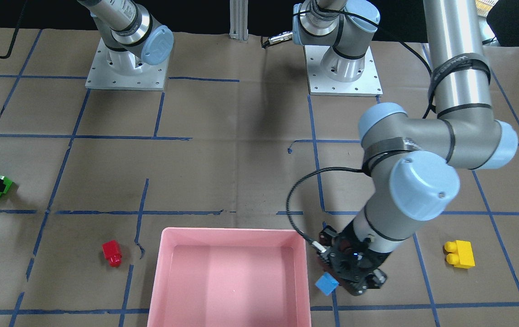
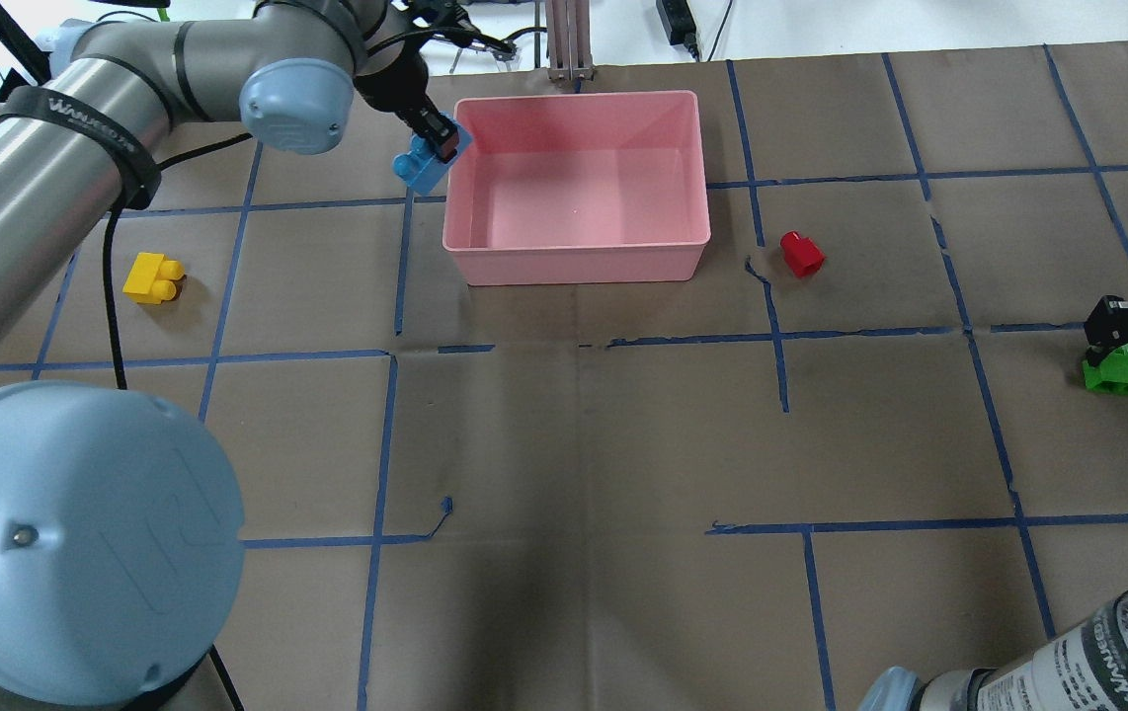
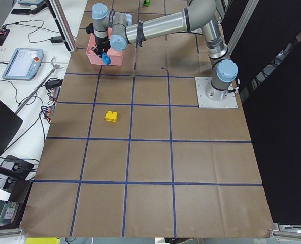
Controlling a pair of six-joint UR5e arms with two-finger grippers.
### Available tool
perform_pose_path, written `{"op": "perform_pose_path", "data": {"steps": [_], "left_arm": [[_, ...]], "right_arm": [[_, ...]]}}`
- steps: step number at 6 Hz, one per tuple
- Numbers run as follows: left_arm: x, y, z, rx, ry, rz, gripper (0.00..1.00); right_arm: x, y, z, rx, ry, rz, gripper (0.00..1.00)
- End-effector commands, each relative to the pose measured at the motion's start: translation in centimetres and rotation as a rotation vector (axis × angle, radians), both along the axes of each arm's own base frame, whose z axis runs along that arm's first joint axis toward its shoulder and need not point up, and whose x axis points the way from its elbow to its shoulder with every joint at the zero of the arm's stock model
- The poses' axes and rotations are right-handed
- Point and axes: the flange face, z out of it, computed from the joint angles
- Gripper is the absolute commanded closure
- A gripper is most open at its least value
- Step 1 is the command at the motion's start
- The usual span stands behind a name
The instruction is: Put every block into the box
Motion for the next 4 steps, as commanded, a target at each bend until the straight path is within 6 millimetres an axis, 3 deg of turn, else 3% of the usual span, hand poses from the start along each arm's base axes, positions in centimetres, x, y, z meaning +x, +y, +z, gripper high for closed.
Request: {"op": "perform_pose_path", "data": {"steps": [1, 2, 3, 4], "left_arm": [[-6.4, 1.1, -3.2, 0.051, 0.008, -0.024, 0.98], [-6.4, 0.1, -3.9, 0.003, 0.018, -0.019, 0.14], [-4.7, -0.4, -2.6, -0.011, 0.018, 0.001, 0.01], [1.1, -1.0, -0.9, 0.0, 0.016, 0.077, 0.01]], "right_arm": [[-0.6, -1.0, 2.2, -0.034, 0.024, 0.0, 0.59], [-1.5, -3.1, 5.6, -0.067, 0.048, 0.01, 0.57], [-2.2, -5.0, 9.8, -0.059, 0.028, 0.014, 0.57], [0.2, -8.1, 14.8, -0.058, 0.027, 0.052, 0.57]]}}
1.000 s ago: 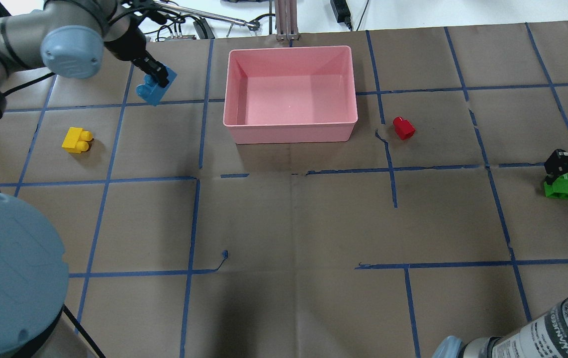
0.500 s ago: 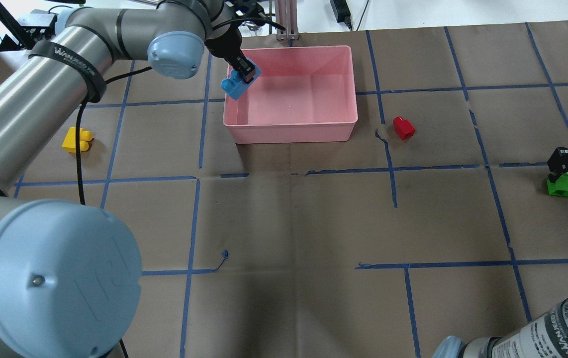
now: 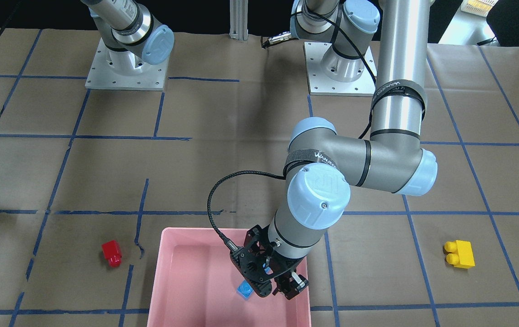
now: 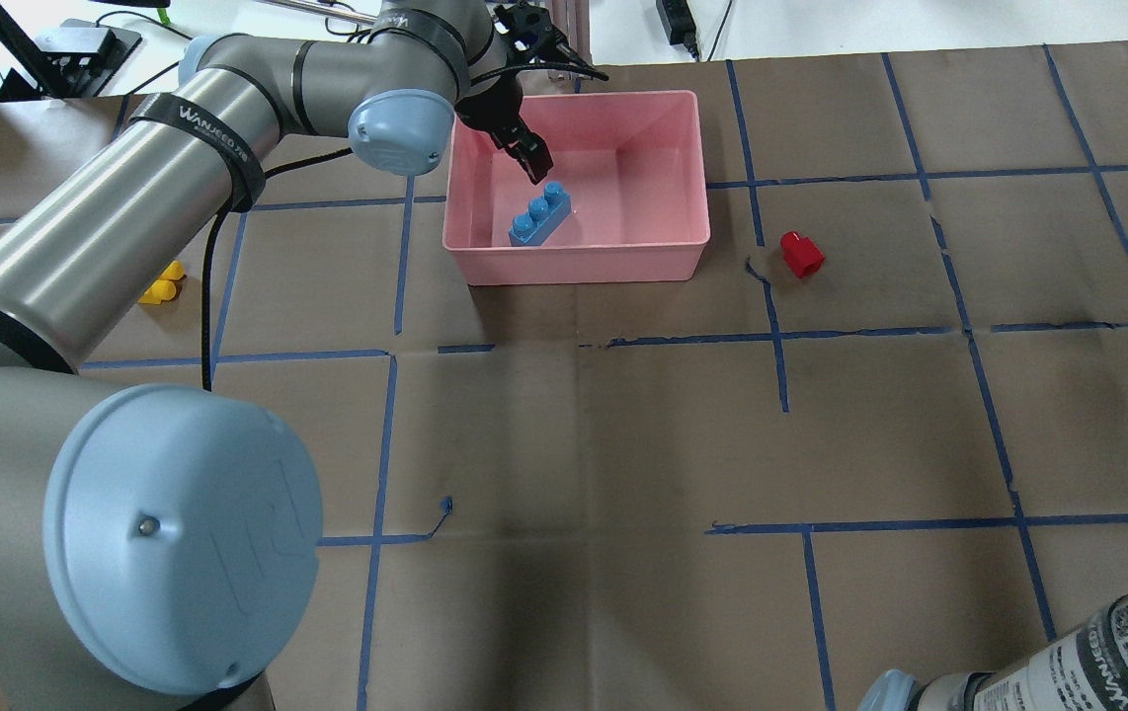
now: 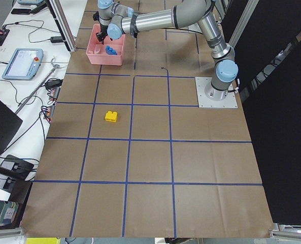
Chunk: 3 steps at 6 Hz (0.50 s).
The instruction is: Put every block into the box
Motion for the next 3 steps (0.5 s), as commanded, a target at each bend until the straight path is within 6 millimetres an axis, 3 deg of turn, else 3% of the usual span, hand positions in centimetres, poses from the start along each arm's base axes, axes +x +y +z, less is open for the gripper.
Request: {"op": "perform_pose_path", "data": {"steps": [1, 2, 3], "left_arm": [[12.9, -1.1, 2.9, 0.028, -0.009, 0.173, 0.01], [20.2, -0.4, 1.8, 0.06, -0.023, 0.238, 0.01], [26.8, 1.9, 0.6, 0.093, -0.121, 0.316, 0.01]], "right_arm": [[5.6, -5.4, 9.4, -0.003, 0.002, 0.053, 0.58], [9.9, -7.5, 13.0, -0.03, 0.015, 0.063, 0.58], [16.8, -9.5, 15.0, -0.07, 0.03, 0.103, 0.58]]}}
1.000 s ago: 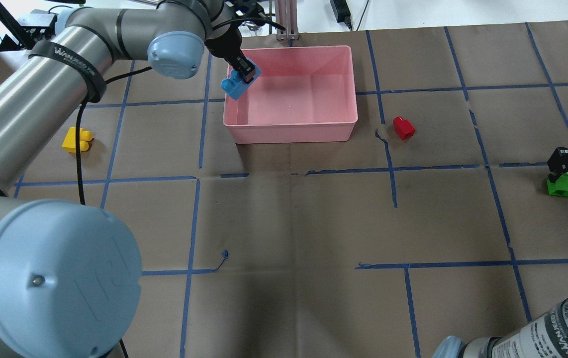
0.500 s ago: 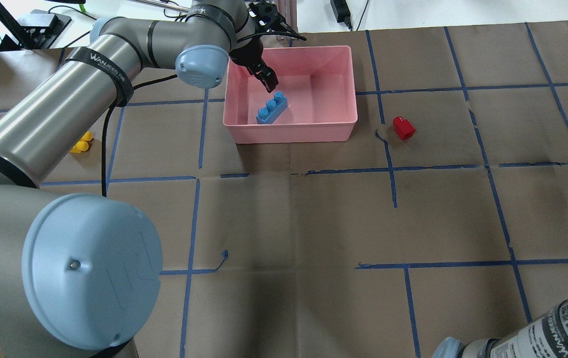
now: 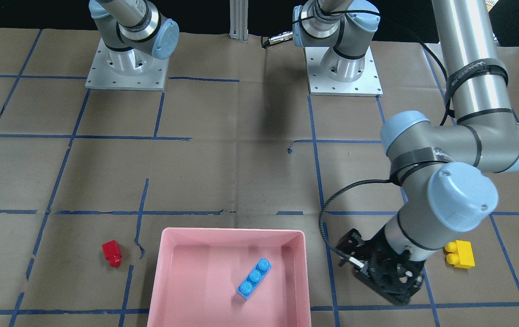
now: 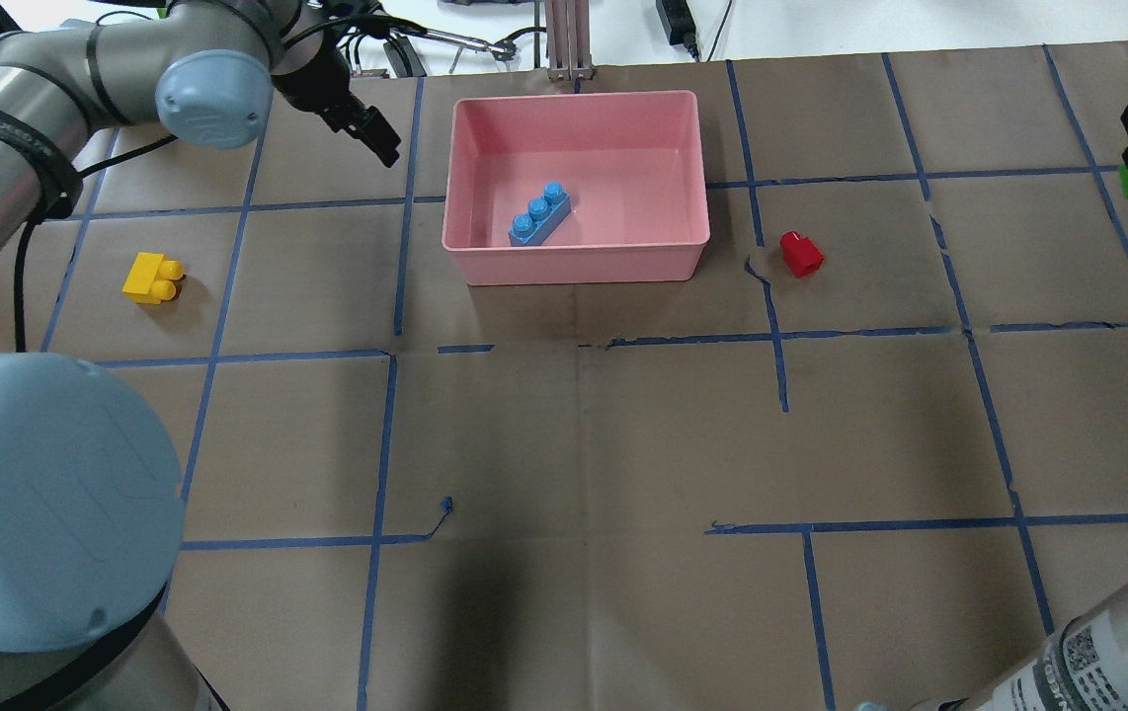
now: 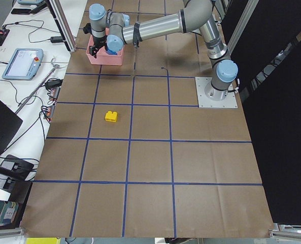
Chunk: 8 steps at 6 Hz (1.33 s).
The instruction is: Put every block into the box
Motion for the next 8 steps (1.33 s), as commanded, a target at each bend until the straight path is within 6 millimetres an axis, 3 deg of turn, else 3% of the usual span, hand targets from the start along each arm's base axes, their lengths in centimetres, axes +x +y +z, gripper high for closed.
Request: {"op": "perform_pose_path", "data": {"steps": [1, 3, 4, 5, 6, 7, 8], "left_arm": [[13.1, 2.9, -2.3, 0.078, -0.089, 0.179, 0.01], [21.6, 4.7, -6.2, 0.144, -0.072, 0.294, 0.01], [23.9, 5.3, -8.2, 0.163, -0.066, 0.322, 0.01], [24.8, 4.2, -10.6, 0.118, -0.084, 0.333, 0.01], [24.9, 3.8, -11.8, 0.109, -0.091, 0.337, 0.01], [25.4, 3.8, -12.0, 0.121, -0.126, 0.34, 0.01], [25.3, 4.2, -12.8, 0.148, -0.122, 0.343, 0.01]], "right_arm": [[14.5, -3.1, 3.6, -0.071, 0.007, 0.013, 0.58], [32.2, -3.6, 1.5, -0.083, -0.023, 0.007, 0.58], [39.3, -3.6, -0.7, -0.074, -0.073, -0.02, 0.58], [44.2, -4.2, -5.0, -0.034, -0.092, 0.031, 0.58], [47.8, -4.8, -8.9, -0.045, -0.13, 0.066, 0.58], [48.7, -6.1, -13.9, -0.027, -0.127, 0.076, 0.58], [48.7, -6.4, -14.6, -0.033, -0.126, 0.076, 0.5]]}}
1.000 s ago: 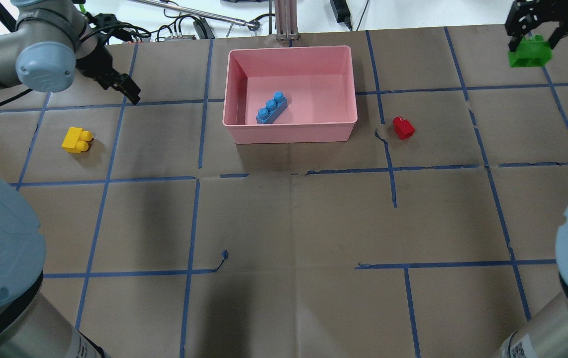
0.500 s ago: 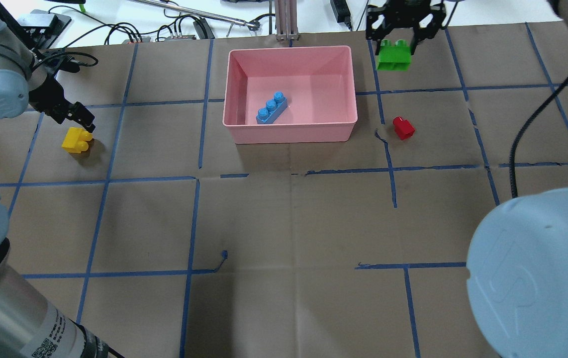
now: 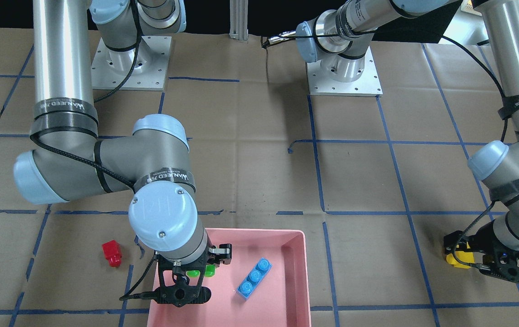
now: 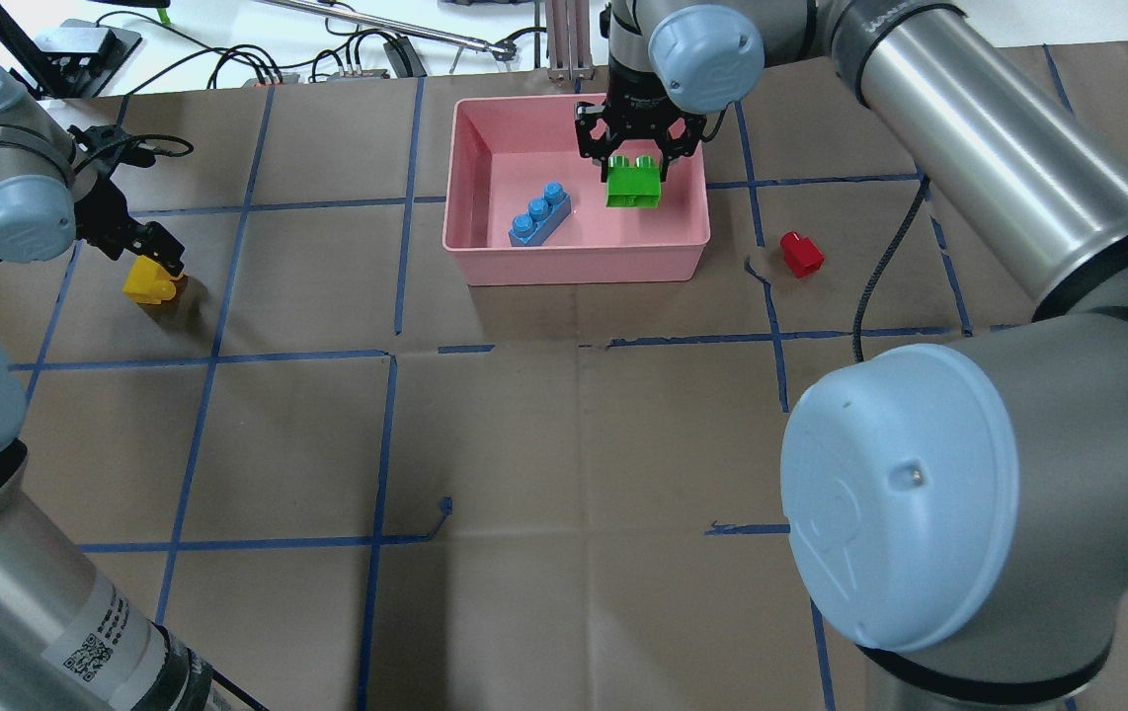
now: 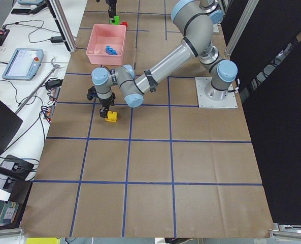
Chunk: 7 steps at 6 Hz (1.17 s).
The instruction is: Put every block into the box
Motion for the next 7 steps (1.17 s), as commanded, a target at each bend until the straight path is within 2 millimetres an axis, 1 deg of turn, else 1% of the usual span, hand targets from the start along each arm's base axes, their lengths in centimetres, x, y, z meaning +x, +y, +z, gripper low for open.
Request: {"op": "perform_pose_path", "data": {"steps": [1, 2, 3, 4, 5, 6, 7], "left_arm": [[0.1, 0.2, -1.9, 0.04, 0.006, 0.004, 0.01], [0.0, 0.2, -2.2, 0.046, 0.008, 0.001, 0.01], [0.1, 0.3, -2.5, 0.055, 0.01, 0.001, 0.01], [0.1, 0.3, -2.5, 0.054, 0.011, -0.004, 0.36], [0.1, 0.1, -2.2, 0.049, 0.009, -0.002, 0.78], [0.1, -0.1, -1.6, 0.041, 0.005, 0.001, 1.0], [-0.2, -0.3, -0.3, 0.053, 0.019, 0.004, 1.0]], "right_arm": [[0.5, -0.6, -1.5, -0.015, -0.004, 0.014, 0.01], [0.4, -0.8, -0.5, -0.05, -0.012, -0.001, 0.01], [-0.2, -0.4, 2.5, -0.08, -0.011, -0.009, 0.01], [-2.0, 0.5, 6.3, -0.076, -0.004, -0.027, 0.0], [-6.0, 1.3, 9.9, -0.057, 0.003, -0.071, 0.0], [-10.8, 1.6, 11.7, -0.024, 0.009, -0.091, 0.0], [-14.4, 1.4, 12.0, -0.022, 0.013, 0.022, 0.01]]}}
